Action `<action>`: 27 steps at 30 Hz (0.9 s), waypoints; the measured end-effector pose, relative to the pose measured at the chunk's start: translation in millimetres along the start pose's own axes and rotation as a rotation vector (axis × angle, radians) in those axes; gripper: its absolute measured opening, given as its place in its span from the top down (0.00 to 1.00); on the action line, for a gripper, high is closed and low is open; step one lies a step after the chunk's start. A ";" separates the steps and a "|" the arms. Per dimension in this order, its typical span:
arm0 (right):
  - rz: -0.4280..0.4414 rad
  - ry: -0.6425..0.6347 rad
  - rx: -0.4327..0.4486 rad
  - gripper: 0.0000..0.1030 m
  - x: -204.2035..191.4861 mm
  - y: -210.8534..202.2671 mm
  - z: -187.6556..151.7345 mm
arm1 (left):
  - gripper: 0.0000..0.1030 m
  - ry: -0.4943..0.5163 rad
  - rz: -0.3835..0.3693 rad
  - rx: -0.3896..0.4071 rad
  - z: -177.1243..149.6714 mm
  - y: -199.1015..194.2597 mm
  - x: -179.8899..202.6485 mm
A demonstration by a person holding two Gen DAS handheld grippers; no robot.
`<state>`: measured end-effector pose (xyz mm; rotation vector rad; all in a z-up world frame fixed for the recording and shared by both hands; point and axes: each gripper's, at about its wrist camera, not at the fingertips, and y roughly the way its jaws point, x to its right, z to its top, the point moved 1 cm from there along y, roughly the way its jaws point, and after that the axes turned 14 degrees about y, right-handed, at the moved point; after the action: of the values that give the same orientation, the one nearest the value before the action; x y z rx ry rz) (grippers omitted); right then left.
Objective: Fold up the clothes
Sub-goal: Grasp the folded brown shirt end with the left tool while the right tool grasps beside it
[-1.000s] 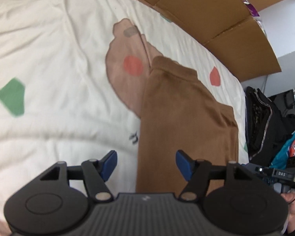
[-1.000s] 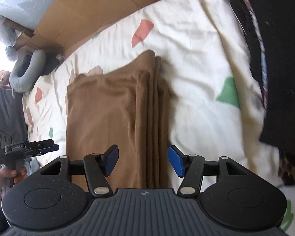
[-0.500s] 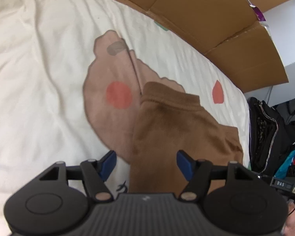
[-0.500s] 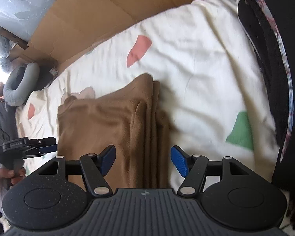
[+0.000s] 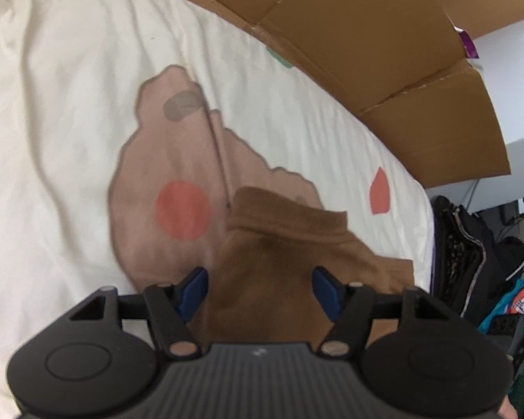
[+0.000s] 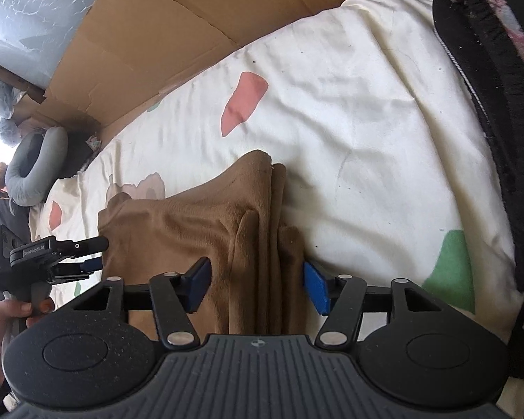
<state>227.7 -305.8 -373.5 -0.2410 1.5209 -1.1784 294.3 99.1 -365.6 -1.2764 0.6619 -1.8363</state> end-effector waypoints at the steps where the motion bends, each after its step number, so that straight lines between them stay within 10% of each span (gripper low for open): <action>1: -0.001 0.000 0.001 0.53 -0.1 0.7 1.1 | 0.54 0.002 -0.012 -0.002 1.4 1.6 1.4; 7: 0.011 0.009 0.016 0.70 1.1 -4.9 6.1 | 0.62 0.034 -0.032 0.017 3.7 2.3 7.4; 13: 0.010 0.054 0.000 0.58 9.9 -2.1 8.3 | 0.47 -0.023 -0.043 0.006 -1.7 1.0 -6.4; 27: 0.041 0.014 -0.027 0.51 9.3 9.0 7.9 | 0.48 -0.052 -0.088 0.018 -6.0 3.1 -22.5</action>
<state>235.0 -312.2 -385.0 -0.2190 1.5481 -1.1293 293.8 116.0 -381.9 -1.3556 0.5676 -1.8686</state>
